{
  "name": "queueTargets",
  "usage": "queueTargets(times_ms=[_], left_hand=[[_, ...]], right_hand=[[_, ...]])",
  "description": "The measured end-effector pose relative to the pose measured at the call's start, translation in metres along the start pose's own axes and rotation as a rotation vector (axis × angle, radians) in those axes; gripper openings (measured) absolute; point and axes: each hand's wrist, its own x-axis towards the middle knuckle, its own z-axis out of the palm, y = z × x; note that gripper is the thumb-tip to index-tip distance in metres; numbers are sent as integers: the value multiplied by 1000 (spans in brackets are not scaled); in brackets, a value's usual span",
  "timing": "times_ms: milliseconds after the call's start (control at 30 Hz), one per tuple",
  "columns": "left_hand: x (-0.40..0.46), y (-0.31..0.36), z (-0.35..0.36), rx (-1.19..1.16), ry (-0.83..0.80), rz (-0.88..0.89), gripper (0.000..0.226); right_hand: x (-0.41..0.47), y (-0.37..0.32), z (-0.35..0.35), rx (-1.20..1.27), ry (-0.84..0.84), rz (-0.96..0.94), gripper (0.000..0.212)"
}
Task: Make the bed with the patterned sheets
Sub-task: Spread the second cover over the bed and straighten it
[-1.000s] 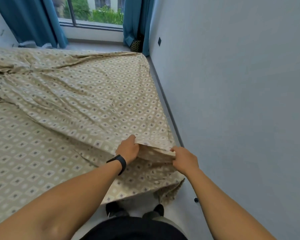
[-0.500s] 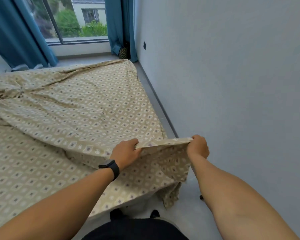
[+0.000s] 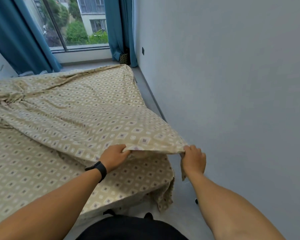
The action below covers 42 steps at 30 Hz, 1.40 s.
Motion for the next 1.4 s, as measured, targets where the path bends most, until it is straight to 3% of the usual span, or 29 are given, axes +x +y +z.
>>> queueTargets(times_ms=[133,267,333,400,467,600,700,800,933,1033,1100,1200,1267,1300,1400], left_hand=[[-15,1,27,125,-187,-24,40],[-21,5,41,147,-230,-53,38],[-23,7,44,185,-238,-44,40],[-24,6,45,198,-210,-28,41],[-24,4,43,223,-181,11,29],[-25,-7,32,440,-107,80,7],[-21,-34,21,551,-31,-29,20],[-14,-70,3,600,66,-156,26],[-6,-125,-35,539,212,-354,22],[-7,-171,-69,327,284,-483,15],[-7,-188,-86,172,307,-470,16],[-4,-190,-109,-34,267,-364,16],[-4,-176,-121,-30,218,-279,21],[-7,-167,-128,-10,205,-232,24],[-21,-157,-150,111,248,-68,32]], right_hand=[[-32,5,17,-101,-462,98,35],[-42,-36,20,110,-656,-81,55],[-45,-71,14,171,-651,-245,62],[-53,-102,11,187,-573,-357,45],[-54,-119,13,239,-454,-340,30],[-48,-119,14,323,-276,-323,21],[-40,-119,11,349,-151,-355,18],[-36,-123,7,367,23,-321,30],[-17,-136,-7,326,95,-93,27],[-5,-152,-18,290,49,141,27],[0,-171,-23,189,-68,173,25],[0,-236,-22,51,-295,-129,51],[-11,-299,-18,74,-413,-332,69],[-21,-331,-17,97,-450,-388,65],[-41,-401,-12,234,-410,-435,21]])
